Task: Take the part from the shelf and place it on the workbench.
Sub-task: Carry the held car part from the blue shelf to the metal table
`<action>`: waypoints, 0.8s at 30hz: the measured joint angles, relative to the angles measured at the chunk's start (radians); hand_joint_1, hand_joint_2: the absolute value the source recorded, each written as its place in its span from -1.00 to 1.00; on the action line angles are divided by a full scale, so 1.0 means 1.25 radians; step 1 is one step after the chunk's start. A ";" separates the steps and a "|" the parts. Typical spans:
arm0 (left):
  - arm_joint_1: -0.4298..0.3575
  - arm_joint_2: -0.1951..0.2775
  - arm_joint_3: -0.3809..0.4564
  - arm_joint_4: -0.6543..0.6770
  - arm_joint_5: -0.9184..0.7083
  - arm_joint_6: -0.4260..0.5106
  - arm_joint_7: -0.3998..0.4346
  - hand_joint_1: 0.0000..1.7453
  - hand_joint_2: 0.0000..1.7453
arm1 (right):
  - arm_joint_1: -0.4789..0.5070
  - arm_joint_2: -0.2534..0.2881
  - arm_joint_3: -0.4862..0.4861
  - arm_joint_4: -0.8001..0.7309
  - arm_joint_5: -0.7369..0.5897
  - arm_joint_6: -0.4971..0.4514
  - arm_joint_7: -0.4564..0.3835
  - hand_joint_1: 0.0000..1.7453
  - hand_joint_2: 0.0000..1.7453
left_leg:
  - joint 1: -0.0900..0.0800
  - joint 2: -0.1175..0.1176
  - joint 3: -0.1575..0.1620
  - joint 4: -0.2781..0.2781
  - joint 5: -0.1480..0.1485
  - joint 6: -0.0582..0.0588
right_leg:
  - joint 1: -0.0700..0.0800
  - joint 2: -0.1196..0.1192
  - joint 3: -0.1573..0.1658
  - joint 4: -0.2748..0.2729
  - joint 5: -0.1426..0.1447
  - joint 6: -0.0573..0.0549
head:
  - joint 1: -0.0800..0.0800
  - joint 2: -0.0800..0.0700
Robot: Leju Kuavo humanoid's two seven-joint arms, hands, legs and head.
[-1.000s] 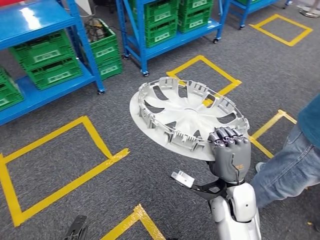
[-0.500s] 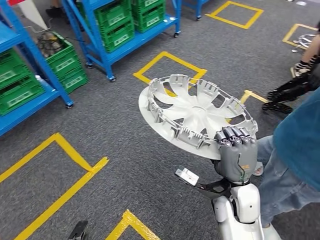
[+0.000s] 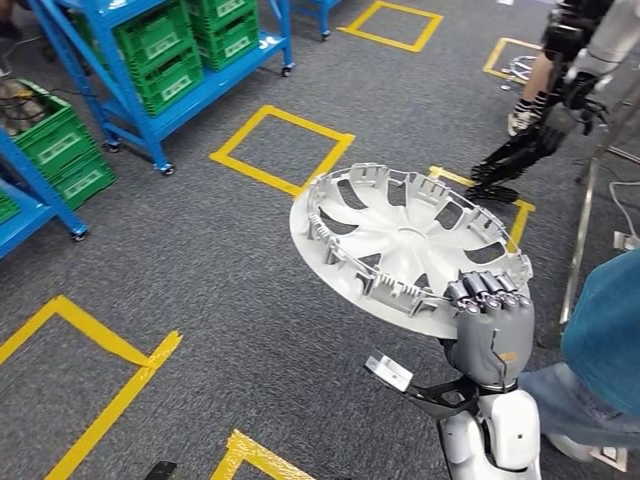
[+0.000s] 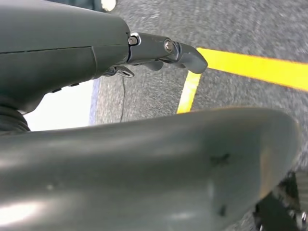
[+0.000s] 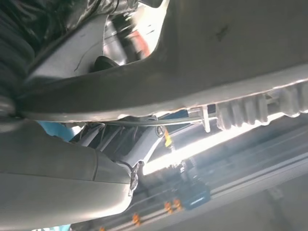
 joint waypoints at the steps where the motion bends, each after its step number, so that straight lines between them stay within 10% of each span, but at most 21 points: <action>1: 0.001 -0.002 -0.003 0.000 -0.002 0.000 -0.001 -1.00 -1.00 | 0.005 0.000 -0.003 -0.002 -0.001 0.000 0.000 1.00 1.00 | 0.000 0.013 0.000 0.000 -0.001 0.000 | -0.001 -0.003 -0.012 0.031 -0.008 0.003 | 0.000 0.000; 7: -0.002 -0.009 -0.018 0.000 -0.012 0.001 -0.010 -1.00 -1.00 | 0.019 0.004 -0.019 -0.015 0.005 0.000 0.006 1.00 1.00 | -0.007 0.067 0.005 0.003 -0.008 -0.015 | 0.004 -0.062 0.118 -0.182 0.076 -0.007 | -0.001 0.000; 10: -0.003 -0.012 -0.027 0.000 -0.023 0.009 -0.021 -1.00 -1.00 | 0.023 0.005 -0.025 -0.021 0.010 0.000 0.012 1.00 1.00 | -0.007 0.083 0.010 0.005 -0.012 -0.027 | 0.004 -0.044 0.120 -0.189 0.078 -0.021 | -0.002 0.000; 14: 0.001 -0.014 -0.041 0.000 -0.037 0.023 -0.034 -1.00 -1.00 | 0.027 0.008 -0.030 -0.030 0.015 0.000 0.015 1.00 1.00 | -0.002 0.015 -0.037 0.130 -0.090 -0.040 | -0.002 -0.010 0.120 -0.193 0.085 -0.038 | -0.008 0.000; 17: 0.011 -0.015 -0.051 0.000 -0.046 0.028 -0.040 -1.00 -1.00 | 0.030 0.008 -0.033 -0.031 0.018 0.000 0.015 1.00 1.00 | -0.002 0.002 -0.087 0.238 -0.121 -0.038 | -0.001 0.025 0.120 -0.192 0.086 -0.041 | -0.009 0.000; 21: 0.014 -0.015 -0.061 0.000 -0.054 0.030 -0.046 -1.00 -1.00 | 0.035 0.009 -0.041 -0.037 0.021 0.000 0.016 1.00 1.00 | 0.001 -0.049 -0.014 0.062 -0.022 -0.026 | -0.001 0.070 0.117 -0.185 0.086 -0.036 | -0.008 0.000; 24: 0.013 -0.015 -0.069 0.000 -0.059 0.032 -0.049 -1.00 -1.00 | 0.036 0.009 -0.044 -0.042 0.022 0.000 0.017 1.00 1.00 | 0.001 -0.072 0.006 0.012 -0.015 -0.022 | -0.005 0.097 0.104 -0.182 0.090 -0.020 | -0.009 0.000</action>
